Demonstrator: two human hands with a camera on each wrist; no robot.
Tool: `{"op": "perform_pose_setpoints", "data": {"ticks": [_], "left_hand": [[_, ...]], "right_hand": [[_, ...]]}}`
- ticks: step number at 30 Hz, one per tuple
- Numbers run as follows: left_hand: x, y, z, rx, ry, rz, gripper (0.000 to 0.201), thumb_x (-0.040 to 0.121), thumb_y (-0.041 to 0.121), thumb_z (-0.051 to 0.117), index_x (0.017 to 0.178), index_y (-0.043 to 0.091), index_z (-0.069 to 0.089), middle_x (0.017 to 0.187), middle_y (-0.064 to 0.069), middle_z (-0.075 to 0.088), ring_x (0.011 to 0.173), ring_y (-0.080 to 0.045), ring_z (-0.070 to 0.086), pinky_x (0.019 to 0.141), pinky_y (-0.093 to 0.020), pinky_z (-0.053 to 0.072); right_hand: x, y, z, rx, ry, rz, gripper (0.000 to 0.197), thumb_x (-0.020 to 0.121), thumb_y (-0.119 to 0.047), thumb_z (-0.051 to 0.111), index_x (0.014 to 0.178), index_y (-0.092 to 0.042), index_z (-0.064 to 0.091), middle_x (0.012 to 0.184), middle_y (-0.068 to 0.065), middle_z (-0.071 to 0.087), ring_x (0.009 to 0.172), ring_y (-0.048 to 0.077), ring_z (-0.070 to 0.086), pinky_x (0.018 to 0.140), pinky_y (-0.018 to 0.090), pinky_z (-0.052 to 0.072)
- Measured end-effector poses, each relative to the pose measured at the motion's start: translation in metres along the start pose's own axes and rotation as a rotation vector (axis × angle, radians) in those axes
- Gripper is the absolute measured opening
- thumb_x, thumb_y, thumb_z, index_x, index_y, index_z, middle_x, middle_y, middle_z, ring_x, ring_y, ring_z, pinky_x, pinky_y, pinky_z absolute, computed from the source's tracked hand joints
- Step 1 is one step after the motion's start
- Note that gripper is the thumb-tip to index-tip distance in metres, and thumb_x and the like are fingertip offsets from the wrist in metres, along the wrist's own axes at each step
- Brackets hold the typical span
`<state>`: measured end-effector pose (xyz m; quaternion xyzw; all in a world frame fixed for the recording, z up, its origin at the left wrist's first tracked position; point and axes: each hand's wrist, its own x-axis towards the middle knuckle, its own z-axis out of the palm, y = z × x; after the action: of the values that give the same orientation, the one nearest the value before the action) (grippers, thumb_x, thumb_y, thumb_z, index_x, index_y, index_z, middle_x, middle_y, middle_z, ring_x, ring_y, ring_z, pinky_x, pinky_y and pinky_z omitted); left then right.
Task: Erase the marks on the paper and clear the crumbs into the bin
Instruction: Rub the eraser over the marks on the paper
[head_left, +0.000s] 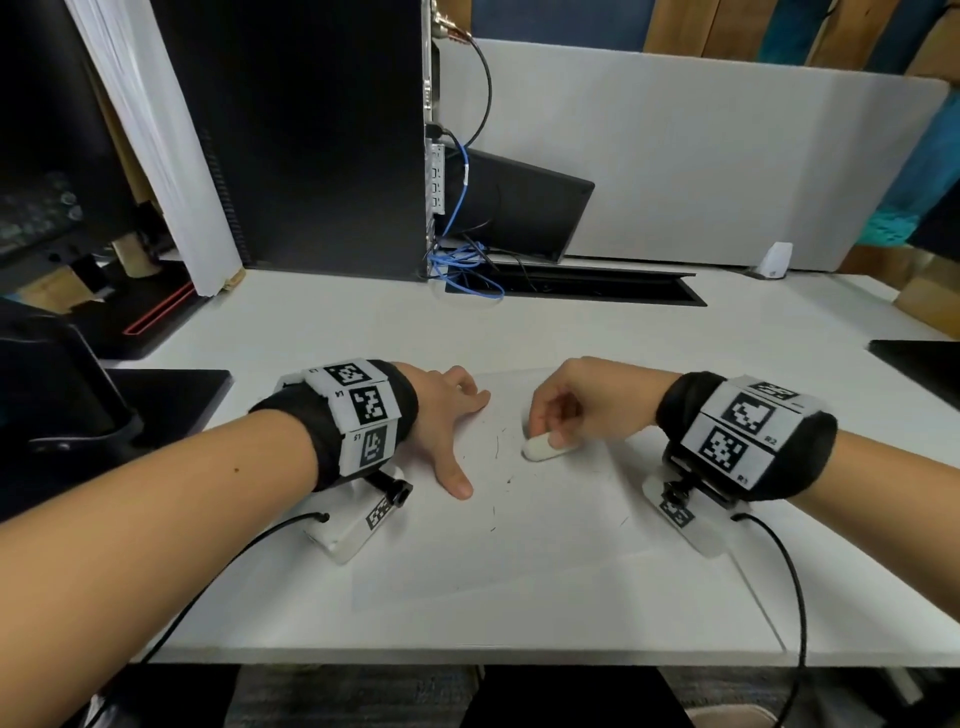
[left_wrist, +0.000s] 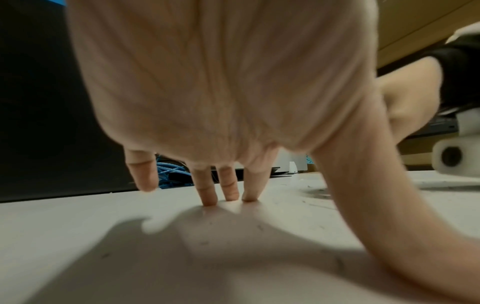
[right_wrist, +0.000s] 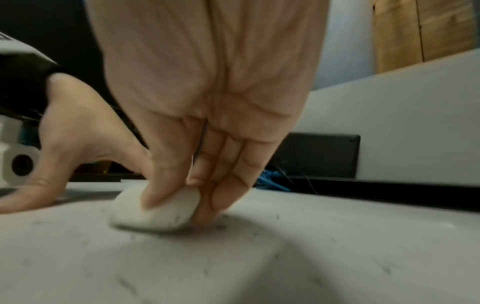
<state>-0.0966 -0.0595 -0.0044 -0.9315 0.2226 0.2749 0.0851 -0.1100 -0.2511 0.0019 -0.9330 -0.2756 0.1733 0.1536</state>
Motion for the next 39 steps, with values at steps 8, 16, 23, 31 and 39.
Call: {"op": "perform_pose_setpoints", "data": {"ticks": [8, 16, 23, 31, 39], "left_hand": [[0.001, -0.003, -0.004, -0.102, 0.068, 0.024, 0.1, 0.073, 0.052, 0.07, 0.15, 0.024, 0.013, 0.15, 0.011, 0.014, 0.138, -0.015, 0.025, 0.113, -0.039, 0.027], [-0.009, 0.011, -0.03, -0.817, 0.567, 0.279, 0.035, 0.071, 0.023, 0.08, 0.103, 0.021, 0.066, 0.087, 0.009, 0.066, 0.076, -0.006, 0.062, 0.086, -0.026, 0.048], [-0.002, 0.022, -0.033, -0.955, 0.574, 0.348, 0.018, 0.082, 0.008, 0.07, 0.099, 0.008, 0.071, 0.07, -0.001, 0.07, 0.056, 0.001, 0.065, 0.062, -0.01, 0.053], [-0.003, 0.011, -0.029, -0.887, 0.669, 0.186, 0.011, 0.074, 0.012, 0.078, 0.072, 0.006, 0.069, 0.054, 0.002, 0.066, 0.046, -0.003, 0.06, 0.052, -0.012, 0.052], [-0.002, 0.024, -0.024, -0.979, 0.464, 0.259, 0.019, 0.084, 0.013, 0.068, 0.1, 0.004, 0.068, 0.079, -0.004, 0.07, 0.063, -0.004, 0.065, 0.067, -0.012, 0.055]], "right_hand": [[-0.02, 0.006, -0.016, 0.112, 0.082, 0.055, 0.018, 0.084, -0.007, 0.065, 0.08, -0.024, 0.063, 0.077, 0.003, 0.064, 0.062, 0.012, 0.056, 0.066, 0.024, 0.047], [-0.014, 0.003, -0.034, 0.564, 0.384, 0.074, 0.014, 0.079, 0.001, 0.068, 0.093, 0.003, 0.066, 0.073, 0.014, 0.067, 0.052, 0.011, 0.067, 0.058, 0.019, 0.057], [-0.023, 0.001, -0.033, 0.638, 0.383, 0.047, 0.01, 0.076, 0.004, 0.069, 0.077, -0.005, 0.068, 0.06, 0.001, 0.071, 0.055, 0.008, 0.069, 0.059, 0.016, 0.056], [-0.024, 0.005, -0.027, 0.553, 0.381, 0.086, 0.007, 0.078, 0.002, 0.069, 0.074, -0.004, 0.067, 0.049, -0.008, 0.067, 0.048, 0.002, 0.065, 0.053, 0.01, 0.05], [-0.02, 0.004, -0.028, 0.527, 0.421, 0.038, 0.009, 0.086, 0.003, 0.059, 0.09, 0.001, 0.067, 0.075, 0.01, 0.068, 0.057, 0.004, 0.067, 0.06, 0.012, 0.054]]}}
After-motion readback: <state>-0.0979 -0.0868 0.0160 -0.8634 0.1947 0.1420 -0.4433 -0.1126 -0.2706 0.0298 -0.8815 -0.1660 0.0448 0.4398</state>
